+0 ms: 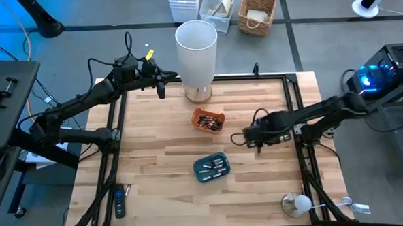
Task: Sort batteries
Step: Put the black battery into the orange bin
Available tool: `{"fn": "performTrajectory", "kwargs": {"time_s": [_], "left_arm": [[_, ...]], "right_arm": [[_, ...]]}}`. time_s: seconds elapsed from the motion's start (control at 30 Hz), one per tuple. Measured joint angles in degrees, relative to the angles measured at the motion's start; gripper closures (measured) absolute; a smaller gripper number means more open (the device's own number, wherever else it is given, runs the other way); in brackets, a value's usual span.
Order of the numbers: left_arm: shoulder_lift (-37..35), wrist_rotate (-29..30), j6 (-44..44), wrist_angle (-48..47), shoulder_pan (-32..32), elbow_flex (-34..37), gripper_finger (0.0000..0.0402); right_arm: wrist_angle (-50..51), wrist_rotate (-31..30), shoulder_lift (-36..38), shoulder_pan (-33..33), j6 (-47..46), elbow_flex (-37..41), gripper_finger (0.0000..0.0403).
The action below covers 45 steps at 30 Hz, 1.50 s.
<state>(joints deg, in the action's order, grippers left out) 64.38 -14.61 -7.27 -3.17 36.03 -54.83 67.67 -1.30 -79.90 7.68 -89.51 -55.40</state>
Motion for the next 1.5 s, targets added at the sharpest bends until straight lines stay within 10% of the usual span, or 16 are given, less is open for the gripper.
{"fn": "performTrajectory", "kwargs": {"time_s": [0.33,0.83,1.5], "left_arm": [[0.1,0.0,-0.1,-0.6,0.0,0.0,0.0401],[0.7,-0.2,-1.1,-2.1,0.0,0.0,0.0401],[1.3,-0.2,-2.7,-2.0,-0.1,0.0,0.0401]], "right_arm": [[-9.2,4.0,-13.3,-3.6,11.0,1.8,0.0245],[-26.3,8.6,-3.9,-6.2,7.4,18.5,0.0245],[-27.5,9.5,-8.2,-4.5,32.3,4.7,0.0245]]}}
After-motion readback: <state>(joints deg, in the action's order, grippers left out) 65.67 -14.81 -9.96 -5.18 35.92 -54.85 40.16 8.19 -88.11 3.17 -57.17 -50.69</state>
